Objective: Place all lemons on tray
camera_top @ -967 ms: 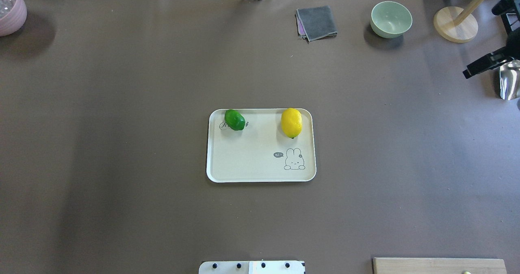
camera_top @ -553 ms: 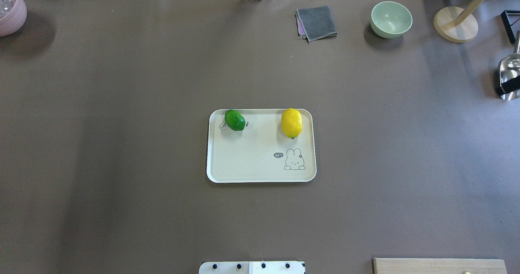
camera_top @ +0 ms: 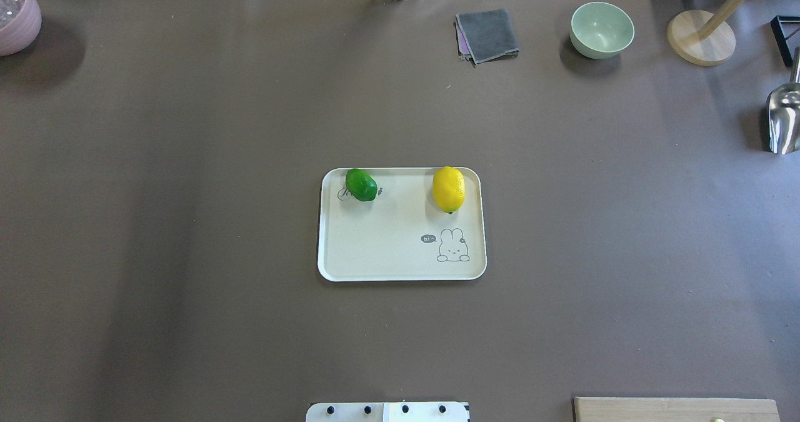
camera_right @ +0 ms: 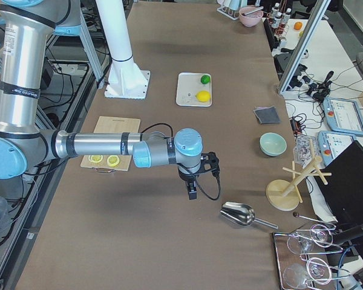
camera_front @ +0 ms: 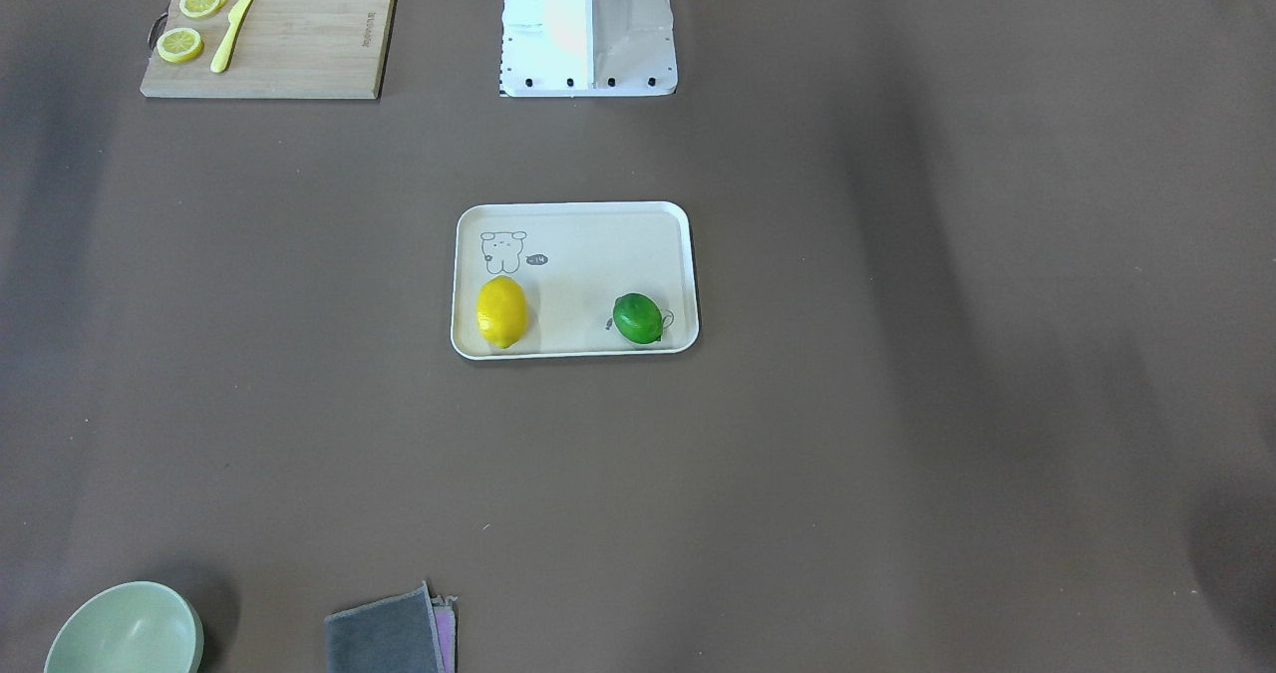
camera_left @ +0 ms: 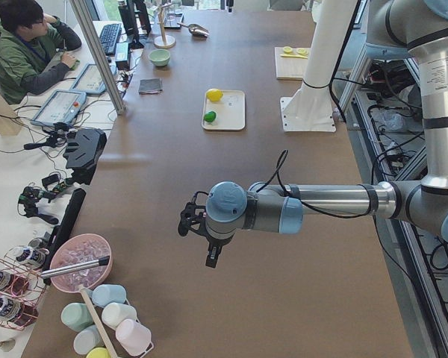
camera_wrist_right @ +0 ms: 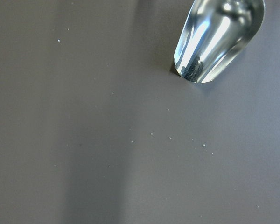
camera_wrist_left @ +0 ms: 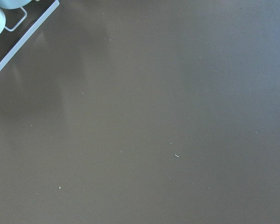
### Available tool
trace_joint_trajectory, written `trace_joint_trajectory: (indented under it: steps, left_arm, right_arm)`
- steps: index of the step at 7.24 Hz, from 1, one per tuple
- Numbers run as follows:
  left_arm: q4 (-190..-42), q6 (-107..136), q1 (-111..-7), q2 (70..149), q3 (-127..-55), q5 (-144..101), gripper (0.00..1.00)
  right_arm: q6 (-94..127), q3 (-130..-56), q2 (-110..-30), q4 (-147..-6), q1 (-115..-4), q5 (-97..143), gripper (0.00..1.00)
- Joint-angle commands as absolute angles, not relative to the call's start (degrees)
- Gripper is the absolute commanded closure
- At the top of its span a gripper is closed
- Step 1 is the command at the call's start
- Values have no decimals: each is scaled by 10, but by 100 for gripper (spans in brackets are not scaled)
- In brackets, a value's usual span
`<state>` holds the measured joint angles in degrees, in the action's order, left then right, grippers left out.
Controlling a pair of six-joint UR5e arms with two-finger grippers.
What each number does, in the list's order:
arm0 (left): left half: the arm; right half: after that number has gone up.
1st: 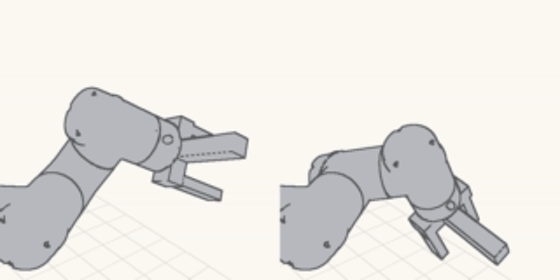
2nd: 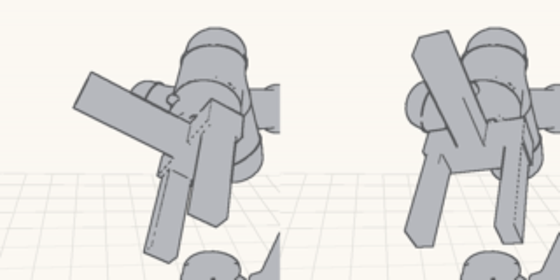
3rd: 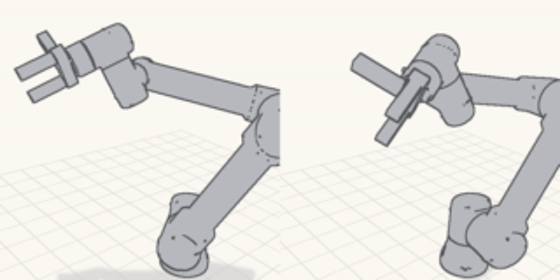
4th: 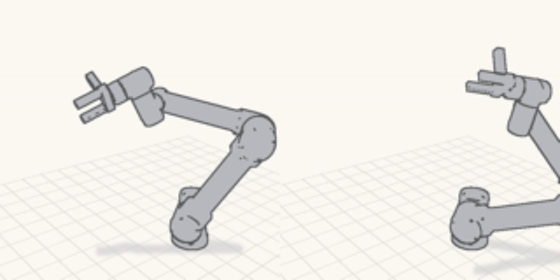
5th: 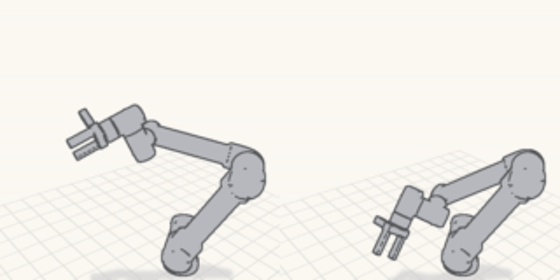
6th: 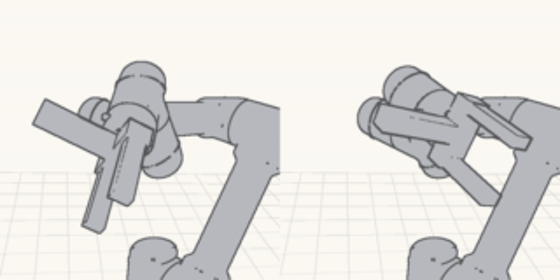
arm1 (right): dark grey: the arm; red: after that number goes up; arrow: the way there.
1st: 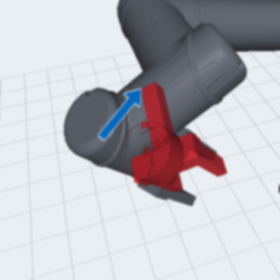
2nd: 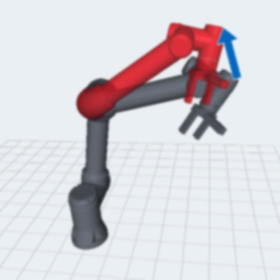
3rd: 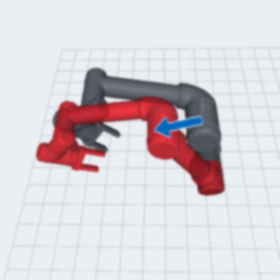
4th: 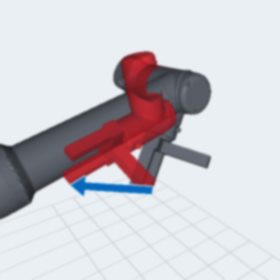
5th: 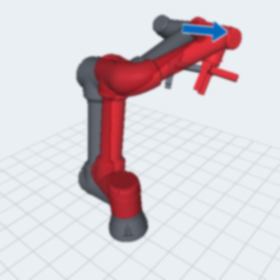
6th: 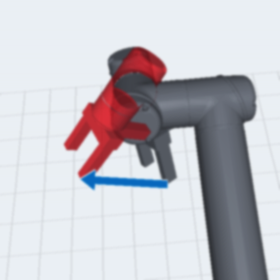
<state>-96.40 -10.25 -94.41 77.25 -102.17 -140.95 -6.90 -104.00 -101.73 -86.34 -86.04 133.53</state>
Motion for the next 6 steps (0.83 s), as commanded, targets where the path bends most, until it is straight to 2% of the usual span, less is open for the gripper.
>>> trace_joint_trajectory:
  steps: [1, 6]
  left_arm:
    - [-956, -102, -941, 773, -1013, -1404, 2]
    - [-918, -95, -940, 780, -1037, -1405, 2]
  right_arm:
    - [-142, -1072, -1013, -996, -888, 1238, 0]
    - [-140, -1071, -1012, -1005, -887, 1310, 0]
